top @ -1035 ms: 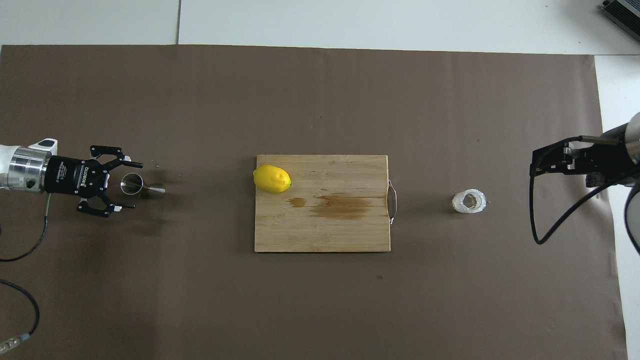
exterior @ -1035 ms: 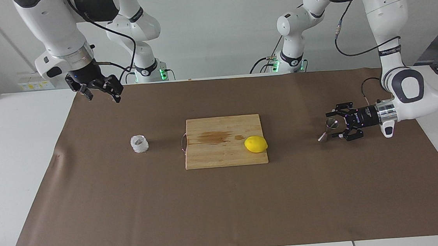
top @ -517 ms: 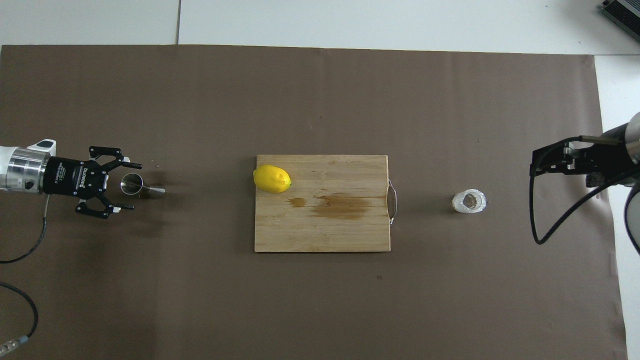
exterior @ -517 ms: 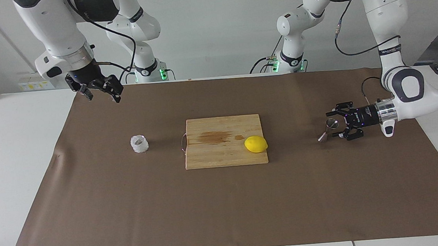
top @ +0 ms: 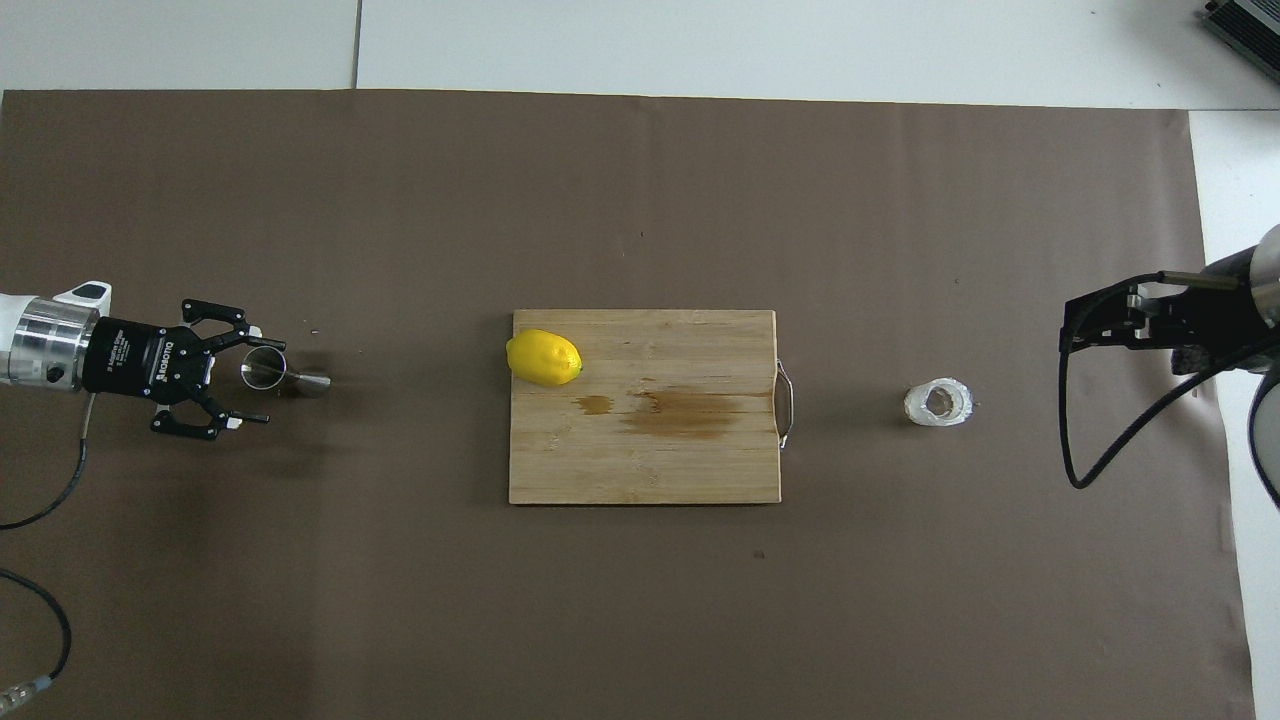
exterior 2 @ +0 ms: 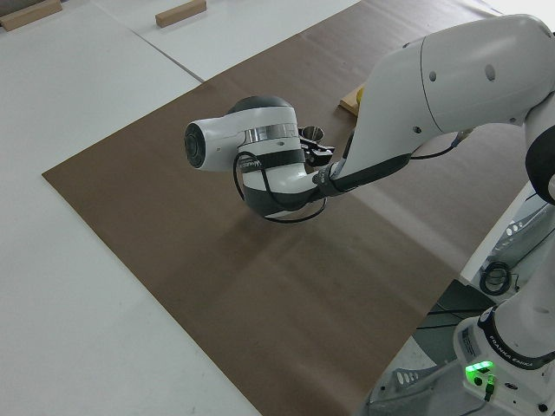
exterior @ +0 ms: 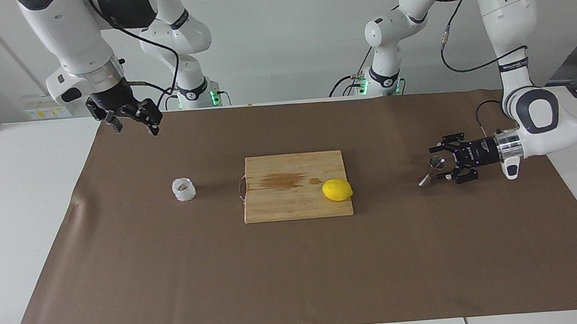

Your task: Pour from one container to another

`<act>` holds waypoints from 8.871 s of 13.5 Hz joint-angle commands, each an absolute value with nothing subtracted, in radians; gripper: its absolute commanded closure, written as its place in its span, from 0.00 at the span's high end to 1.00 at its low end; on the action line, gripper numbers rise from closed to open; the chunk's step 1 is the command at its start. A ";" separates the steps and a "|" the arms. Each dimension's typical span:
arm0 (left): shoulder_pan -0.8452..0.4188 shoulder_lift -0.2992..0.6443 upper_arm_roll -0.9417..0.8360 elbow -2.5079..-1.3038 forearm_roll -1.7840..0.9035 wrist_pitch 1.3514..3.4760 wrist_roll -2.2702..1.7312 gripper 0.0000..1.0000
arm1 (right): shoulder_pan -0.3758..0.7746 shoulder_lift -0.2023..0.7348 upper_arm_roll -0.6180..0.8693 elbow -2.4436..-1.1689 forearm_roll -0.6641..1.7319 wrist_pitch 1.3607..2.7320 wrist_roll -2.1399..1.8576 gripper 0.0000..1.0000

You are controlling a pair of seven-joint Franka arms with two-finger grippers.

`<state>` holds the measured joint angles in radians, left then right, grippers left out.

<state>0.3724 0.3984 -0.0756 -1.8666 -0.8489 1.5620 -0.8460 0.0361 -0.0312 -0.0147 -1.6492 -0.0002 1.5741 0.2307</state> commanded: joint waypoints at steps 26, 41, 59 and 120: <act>0.364 0.382 -0.074 -1.838 -0.851 1.560 -0.891 0.00 | 0.034 -0.049 -0.012 -1.667 0.002 1.580 0.242 1.00; 0.303 0.319 -0.336 -1.798 -1.048 1.575 -1.273 0.00 | 0.034 -0.049 -0.012 -1.667 0.002 1.580 0.242 1.00; -0.169 0.385 -0.334 -1.818 -1.164 1.997 -1.224 0.00 | 0.034 -0.049 -0.012 -1.667 0.002 1.580 0.242 1.00; 0.125 0.339 -0.301 -1.514 0.049 1.560 -0.901 1.00 | 0.034 -0.049 -0.011 -1.667 0.002 1.578 0.239 1.00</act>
